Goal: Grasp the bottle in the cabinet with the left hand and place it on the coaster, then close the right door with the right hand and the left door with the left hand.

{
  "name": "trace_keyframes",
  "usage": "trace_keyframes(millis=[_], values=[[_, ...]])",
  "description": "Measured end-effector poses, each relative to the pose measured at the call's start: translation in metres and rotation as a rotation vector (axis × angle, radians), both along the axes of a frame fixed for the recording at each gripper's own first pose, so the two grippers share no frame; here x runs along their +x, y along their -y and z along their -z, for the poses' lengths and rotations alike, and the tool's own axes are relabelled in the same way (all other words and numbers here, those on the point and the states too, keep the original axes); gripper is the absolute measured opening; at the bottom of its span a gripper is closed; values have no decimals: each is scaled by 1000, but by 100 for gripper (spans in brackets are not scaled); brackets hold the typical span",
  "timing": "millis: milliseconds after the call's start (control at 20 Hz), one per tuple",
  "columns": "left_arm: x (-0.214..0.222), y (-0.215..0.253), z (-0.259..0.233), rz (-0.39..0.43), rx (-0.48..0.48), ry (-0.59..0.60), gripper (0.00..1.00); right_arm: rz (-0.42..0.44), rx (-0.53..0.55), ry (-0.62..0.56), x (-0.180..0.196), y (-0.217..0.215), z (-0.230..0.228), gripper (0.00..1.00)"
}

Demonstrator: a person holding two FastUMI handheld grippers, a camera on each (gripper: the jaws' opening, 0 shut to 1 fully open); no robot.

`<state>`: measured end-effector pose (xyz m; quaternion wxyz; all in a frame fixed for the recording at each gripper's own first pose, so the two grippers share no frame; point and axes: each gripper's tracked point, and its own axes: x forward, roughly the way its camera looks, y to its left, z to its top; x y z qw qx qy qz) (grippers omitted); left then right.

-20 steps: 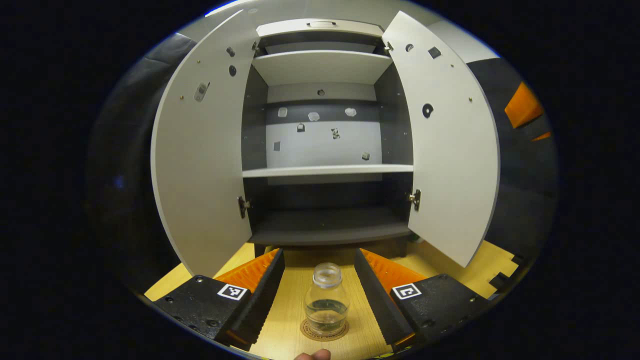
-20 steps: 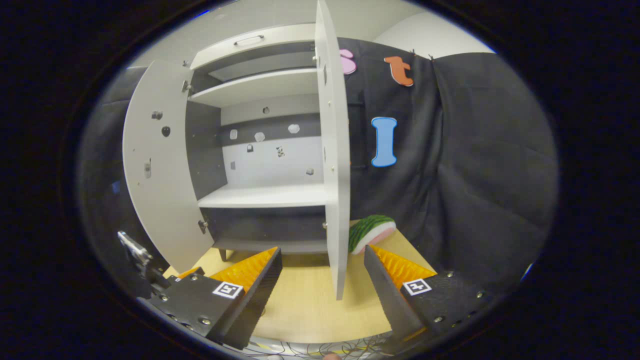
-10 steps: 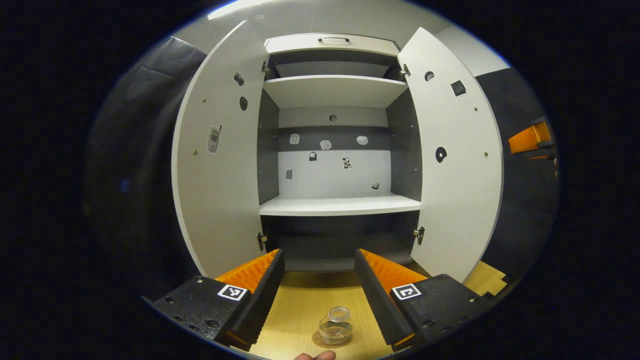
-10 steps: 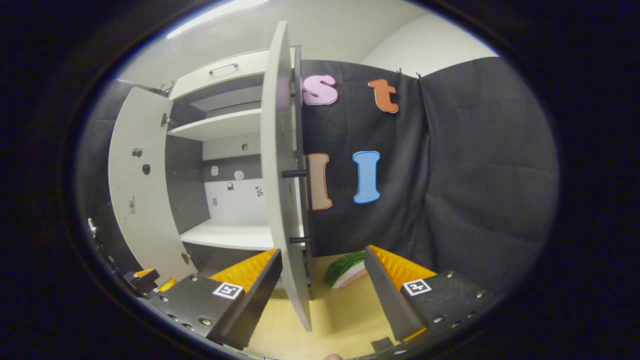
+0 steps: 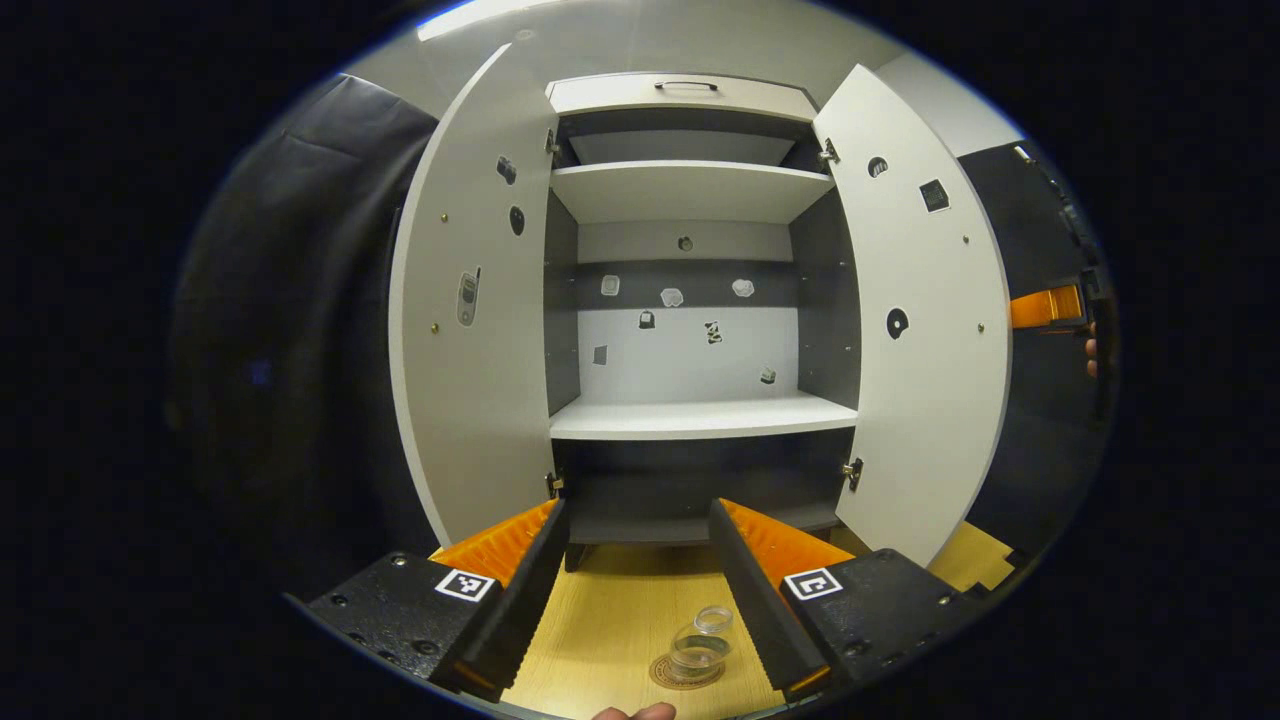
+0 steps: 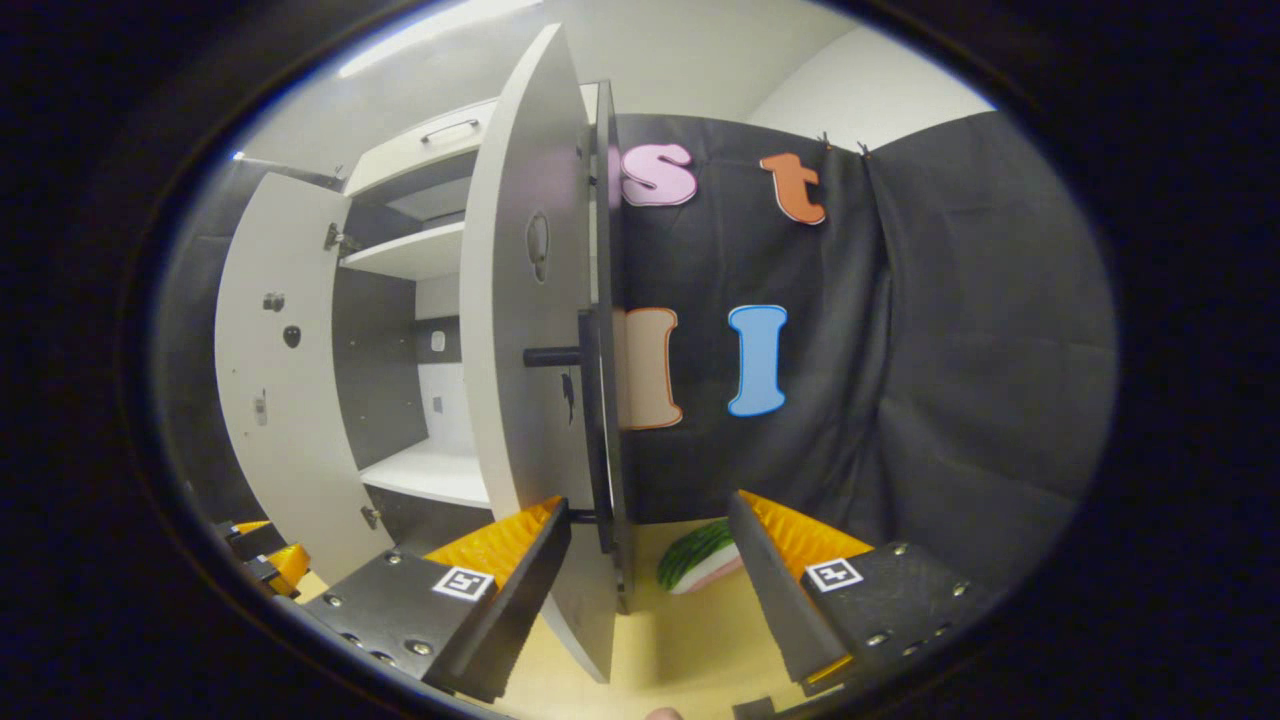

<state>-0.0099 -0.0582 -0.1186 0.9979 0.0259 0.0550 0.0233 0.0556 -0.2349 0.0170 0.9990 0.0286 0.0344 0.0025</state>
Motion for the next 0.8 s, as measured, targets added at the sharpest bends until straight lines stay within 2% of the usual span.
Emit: trace_keyframes(millis=[350, 500, 700, 800], values=[[-5, -21, 4, -12, -24, -22, 90, -131, 26, 3, 13, -63, 1, 98], [-8, -39, 5, -42, -31, -24, 90, -142, 1, -4, 23, -80, 5, 98], [-12, -61, 10, -76, -41, -35, 90, -172, 27, -8, 32, -101, 8, 100], [-11, -69, 12, -89, -40, -42, 90, -182, 23, -3, 38, -111, 7, 98]])
